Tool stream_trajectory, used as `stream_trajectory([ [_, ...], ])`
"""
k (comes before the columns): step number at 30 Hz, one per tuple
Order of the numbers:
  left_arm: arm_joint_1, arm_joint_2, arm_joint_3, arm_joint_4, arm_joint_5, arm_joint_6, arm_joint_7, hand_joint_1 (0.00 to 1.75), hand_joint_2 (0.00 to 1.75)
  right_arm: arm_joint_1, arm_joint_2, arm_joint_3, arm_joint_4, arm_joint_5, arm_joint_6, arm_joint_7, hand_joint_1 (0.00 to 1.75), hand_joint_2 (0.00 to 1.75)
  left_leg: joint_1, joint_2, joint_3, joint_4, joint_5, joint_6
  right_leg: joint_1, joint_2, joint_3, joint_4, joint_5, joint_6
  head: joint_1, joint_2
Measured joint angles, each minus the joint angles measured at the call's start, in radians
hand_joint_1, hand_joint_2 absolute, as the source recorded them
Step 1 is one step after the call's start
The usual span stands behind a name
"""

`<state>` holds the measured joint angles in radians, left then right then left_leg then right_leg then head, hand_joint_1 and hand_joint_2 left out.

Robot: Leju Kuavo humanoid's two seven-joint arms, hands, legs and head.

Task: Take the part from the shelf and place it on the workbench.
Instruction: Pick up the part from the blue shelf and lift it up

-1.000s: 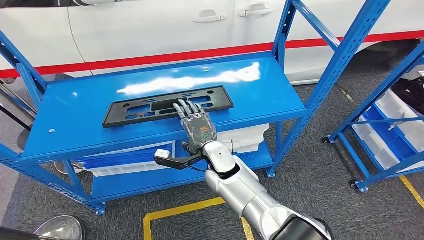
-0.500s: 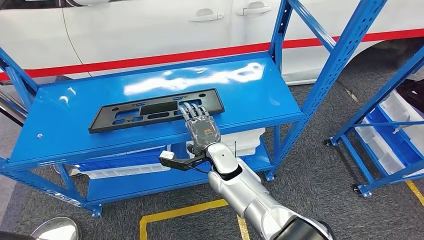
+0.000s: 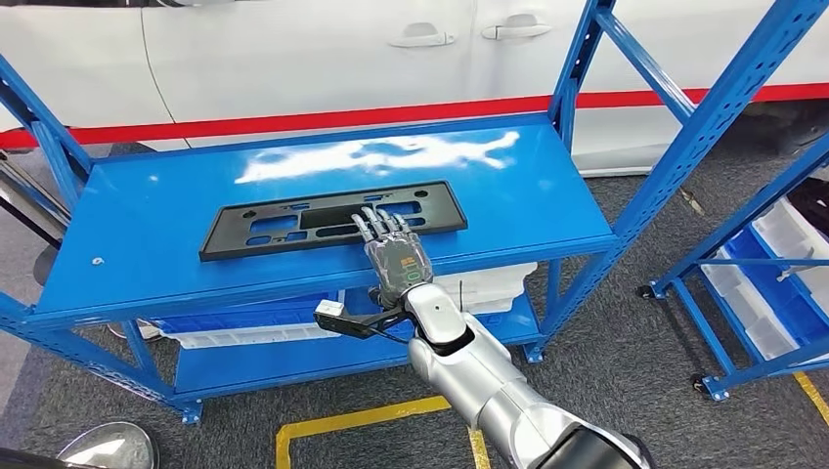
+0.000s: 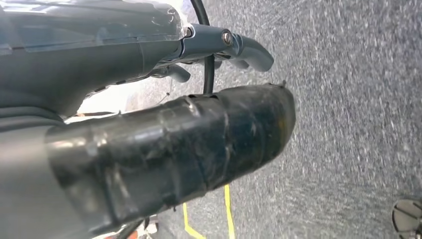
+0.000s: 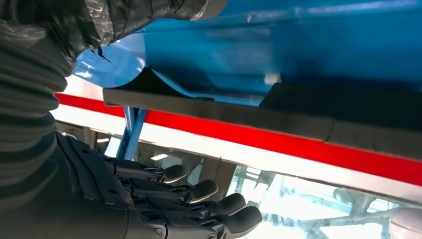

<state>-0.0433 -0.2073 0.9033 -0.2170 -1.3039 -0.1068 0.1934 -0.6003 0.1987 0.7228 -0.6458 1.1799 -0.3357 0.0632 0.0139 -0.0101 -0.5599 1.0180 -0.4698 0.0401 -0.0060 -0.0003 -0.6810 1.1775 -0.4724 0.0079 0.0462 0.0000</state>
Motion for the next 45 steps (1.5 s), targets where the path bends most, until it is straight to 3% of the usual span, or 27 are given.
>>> stream_trajectory([
  [2, -0.001, -0.003, 0.0, 0.0, 0.0, 0.0, 0.0, 0.0, 0.0, -0.002, 0.0, 0.0, 0.002, 0.001, 0.0, 0.0, 0.0, 1.75, -0.003, -0.002, 0.006, 0.003, -0.009, -0.007, 0.005, 0.001, 0.049, -0.107, 0.04, -0.01, 0.0, 0.0],
  [4, -0.002, -0.004, 0.0, 0.001, 0.001, 0.0, -0.001, 0.0, 0.0, -0.004, 0.001, 0.0, 0.003, 0.002, 0.0, 0.0, 0.0, 1.75, -0.004, -0.002, 0.006, 0.002, -0.012, -0.018, 0.011, 0.002, 0.062, -0.133, 0.033, -0.016, 0.0, 0.0],
  [7, -0.003, -0.004, 0.0, 0.001, 0.003, 0.002, -0.002, 0.0, 0.0, -0.004, 0.002, -0.002, 0.003, 0.006, 0.001, 0.0, 0.0, 1.75, -0.004, 0.001, 0.003, 0.018, -0.029, -0.034, 0.001, 0.003, 0.077, -0.151, 0.032, -0.027, -0.001, 0.0],
  [9, -0.003, -0.004, 0.0, 0.001, 0.004, 0.002, -0.002, 0.0, 0.0, -0.005, 0.004, -0.004, 0.003, 0.01, 0.001, 0.0, 0.0, 1.75, -0.001, 0.003, -0.042, 0.111, -0.072, -0.043, -0.005, 0.0, 0.09, -0.161, 0.03, -0.035, -0.002, 0.0],
  [11, -0.002, -0.004, 0.0, 0.001, 0.005, 0.003, -0.003, 0.0, 0.0, -0.003, 0.005, -0.005, 0.005, 0.011, 0.003, -0.001, 0.0, 1.75, 0.005, 0.004, -0.117, 0.238, -0.113, -0.052, -0.006, -0.003, 0.096, -0.16, 0.023, -0.038, -0.003, 0.0],
  [12, -0.002, -0.004, 0.0, 0.001, 0.005, 0.003, -0.003, 0.0, 0.0, -0.001, 0.005, -0.005, 0.006, 0.012, 0.003, -0.001, 0.0, 1.75, 0.008, 0.004, -0.143, 0.271, -0.112, -0.055, -0.006, -0.004, 0.1, -0.159, 0.018, -0.038, -0.003, 0.0],
  [13, -0.001, -0.004, 0.0, 0.001, 0.005, 0.003, -0.003, 0.0, 0.0, 0.001, 0.005, -0.006, 0.006, 0.012, 0.005, -0.001, 0.0, 1.75, 0.01, 0.005, -0.15, 0.268, -0.09, -0.058, -0.007, -0.004, 0.105, -0.157, 0.013, -0.036, -0.003, 0.0],
  [16, 0.001, -0.003, 0.0, 0.002, 0.006, 0.002, -0.003, 0.0, 0.0, 0.001, 0.006, -0.008, 0.006, 0.015, 0.01, -0.002, 0.0, 1.75, 0.014, 0.01, -0.088, 0.098, 0.024, -0.062, -0.011, -0.002, 0.122, -0.149, -0.008, -0.022, -0.003, 0.0],
  [18, 0.0, -0.003, 0.0, 0.003, 0.007, 0.002, -0.003, 0.0, 0.0, -0.001, 0.008, -0.01, 0.006, 0.017, 0.015, -0.005, 0.0, 1.75, 0.01, 0.011, -0.058, 0.025, 0.041, -0.054, -0.008, -0.001, 0.122, -0.144, -0.016, -0.01, -0.004, 0.0],
  [21, -0.001, -0.003, 0.001, 0.004, 0.009, 0.003, -0.003, 0.0, 0.0, -0.001, 0.009, -0.014, 0.006, 0.021, 0.025, -0.008, 0.0, 1.75, 0.007, 0.007, -0.054, 0.015, 0.03, -0.033, -0.008, -0.002, 0.121, -0.144, -0.021, 0.006, -0.004, 0.0],
  [23, 0.001, -0.003, 0.001, 0.004, 0.009, 0.003, -0.004, 0.0, 0.0, -0.005, 0.01, -0.017, 0.005, 0.023, 0.026, -0.004, 0.0, 1.75, 0.008, 0.007, -0.045, 0.01, 0.028, -0.019, -0.012, -0.002, 0.103, -0.101, -0.046, 0.015, -0.004, 0.0],
  [26, 0.001, -0.003, 0.002, 0.004, 0.009, 0.003, -0.005, 0.0, 0.0, -0.009, 0.008, -0.026, 0.006, 0.023, 0.024, 0.011, 0.0, 1.75, 0.004, 0.006, -0.036, 0.008, 0.02, -0.003, -0.011, -0.001, -0.005, 0.088, -0.114, 0.018, -0.004, 0.0],
  [27, 0.001, -0.003, 0.002, 0.004, 0.008, 0.003, -0.006, 0.0, 0.0, -0.01, 0.006, -0.031, 0.008, 0.023, 0.023, 0.016, 0.0, 1.75, 0.002, 0.005, -0.032, 0.008, 0.016, 0.0, -0.01, -0.001, -0.039, 0.134, -0.118, 0.017, -0.004, 0.0],
  [28, 0.001, -0.003, 0.002, 0.004, 0.007, 0.003, -0.006, 0.0, 0.0, -0.011, 0.005, -0.037, 0.011, 0.023, 0.022, 0.024, 0.0, 1.75, -0.001, 0.003, -0.027, 0.008, 0.012, 0.002, -0.008, -0.001, -0.055, 0.144, -0.102, 0.014, -0.004, 0.0],
  [29, 0.001, -0.003, 0.002, 0.004, 0.005, 0.003, -0.006, 0.0, 0.0, -0.015, 0.002, -0.045, 0.015, 0.024, 0.021, 0.033, 0.0, 1.75, -0.004, 0.001, -0.019, 0.008, 0.008, 0.003, -0.006, 0.0, -0.05, 0.112, -0.065, 0.008, -0.004, 0.0],
  [31, 0.002, -0.005, 0.002, 0.005, -0.001, 0.001, -0.007, 0.0, 0.0, -0.028, -0.004, -0.065, 0.026, 0.029, 0.016, 0.047, 0.0, 1.75, -0.009, -0.001, -0.003, 0.008, -0.003, 0.002, 0.002, 0.0, -0.002, -0.016, 0.02, -0.013, -0.005, 0.0],
  [32, 0.002, -0.006, 0.002, 0.005, -0.004, 0.001, -0.008, 0.0, 0.0, -0.037, -0.008, -0.076, 0.033, 0.033, 0.013, 0.052, 0.0, 1.75, -0.012, -0.002, 0.002, 0.008, -0.008, 0.0, 0.007, 0.0, 0.022, -0.075, 0.044, -0.023, -0.005, 0.0],
  [33, 0.001, -0.006, 0.002, 0.006, -0.006, 0.0, -0.009, 0.0, 0.0, -0.044, -0.01, -0.088, 0.041, 0.038, 0.01, 0.057, 0.0, 1.75, -0.012, -0.002, 0.003, 0.008, -0.011, -0.004, 0.011, 0.0, 0.038, -0.11, 0.052, -0.031, -0.006, 0.0],
  [35, -0.001, -0.006, 0.002, 0.007, -0.01, -0.001, -0.01, 0.0, 0.0, -0.054, -0.015, -0.109, 0.058, 0.049, 0.005, 0.071, 0.0, 1.75, -0.01, -0.001, 0.004, 0.006, -0.015, -0.012, 0.017, 0.001, 0.05, -0.135, 0.044, -0.037, -0.005, 0.0],
  [38, -0.002, -0.006, 0.002, 0.007, -0.017, -0.004, -0.012, 0.0, 0.0, -0.064, -0.023, -0.135, 0.09, 0.067, 0.003, 0.104, 0.0, 1.75, -0.009, 0.004, -0.003, 0.032, -0.036, -0.027, 0.003, 0.002, 0.072, -0.16, 0.045, -0.039, -0.006, 0.0],
  [39, -0.002, -0.006, 0.002, 0.007, -0.019, -0.004, -0.013, 0.0, 0.0, -0.068, -0.025, -0.143, 0.104, 0.071, 0.003, 0.112, 0.0, 1.75, -0.008, 0.004, -0.025, 0.077, -0.057, -0.032, -0.002, 0.001, 0.08, -0.167, 0.044, -0.04, -0.006, 0.0],
  [41, -0.002, -0.006, 0.002, 0.007, -0.022, -0.005, -0.014, 0.0, 0.0, -0.075, -0.032, -0.157, 0.133, 0.076, 0.002, 0.125, 0.0, 1.75, -0.001, 0.004, -0.096, 0.203, -0.104, -0.042, -0.002, -0.001, 0.088, -0.169, 0.038, -0.043, -0.006, 0.0],
  [42, -0.002, -0.005, 0.002, 0.007, -0.024, -0.005, -0.015, 0.0, 0.0, -0.076, -0.036, -0.163, 0.146, 0.08, 0.002, 0.131, 0.0, 1.75, 0.003, 0.005, -0.129, 0.253, -0.113, -0.047, -0.003, -0.002, 0.091, -0.168, 0.034, -0.043, -0.006, 0.0],
  [43, -0.001, -0.004, 0.002, 0.007, -0.025, -0.006, -0.015, 0.0, 0.0, -0.077, -0.04, -0.167, 0.159, 0.084, 0.003, 0.139, 0.0, 1.75, 0.007, 0.005, -0.147, 0.27, -0.102, -0.052, -0.004, -0.001, 0.096, -0.166, 0.028, -0.041, -0.006, 0.0],
  [44, 0.0, -0.003, 0.002, 0.007, -0.026, -0.006, -0.015, 0.0, 0.0, -0.079, -0.043, -0.171, 0.17, 0.088, 0.006, 0.145, 0.0, 1.75, 0.01, 0.006, -0.145, 0.249, -0.072, -0.055, -0.007, -0.001, 0.103, -0.164, 0.022, -0.037, -0.007, 0.0],
  [45, 0.001, -0.002, 0.002, 0.007, -0.027, -0.007, -0.015, 0.0, 0.0, -0.082, -0.047, -0.176, 0.18, 0.093, 0.01, 0.151, 0.0, 1.75, 0.013, 0.007, -0.124, 0.193, -0.028, -0.058, -0.01, 0.0, 0.111, -0.16, 0.014, -0.032, -0.007, 0.0],
])
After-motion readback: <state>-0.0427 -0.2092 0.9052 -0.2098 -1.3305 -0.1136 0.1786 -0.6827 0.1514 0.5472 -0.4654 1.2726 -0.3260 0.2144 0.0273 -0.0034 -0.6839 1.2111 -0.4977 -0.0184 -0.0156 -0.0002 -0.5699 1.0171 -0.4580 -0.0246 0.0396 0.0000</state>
